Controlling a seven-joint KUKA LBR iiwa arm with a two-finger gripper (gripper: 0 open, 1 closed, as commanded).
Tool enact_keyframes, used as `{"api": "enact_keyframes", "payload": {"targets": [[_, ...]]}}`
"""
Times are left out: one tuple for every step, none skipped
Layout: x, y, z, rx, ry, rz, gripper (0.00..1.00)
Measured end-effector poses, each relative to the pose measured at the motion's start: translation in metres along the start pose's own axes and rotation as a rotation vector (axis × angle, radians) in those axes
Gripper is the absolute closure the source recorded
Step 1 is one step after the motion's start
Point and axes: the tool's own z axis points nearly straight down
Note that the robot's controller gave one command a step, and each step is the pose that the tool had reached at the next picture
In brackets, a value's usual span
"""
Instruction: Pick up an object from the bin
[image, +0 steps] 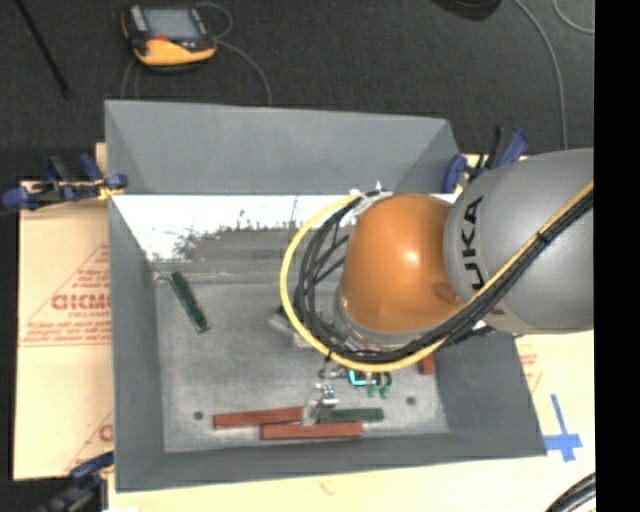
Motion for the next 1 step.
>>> {"api": "enact_keyframes", "payload": {"targets": [[-0.0019,-0.0004,-0.0034,-0.001,-0.007,0.003,0.0]]}}
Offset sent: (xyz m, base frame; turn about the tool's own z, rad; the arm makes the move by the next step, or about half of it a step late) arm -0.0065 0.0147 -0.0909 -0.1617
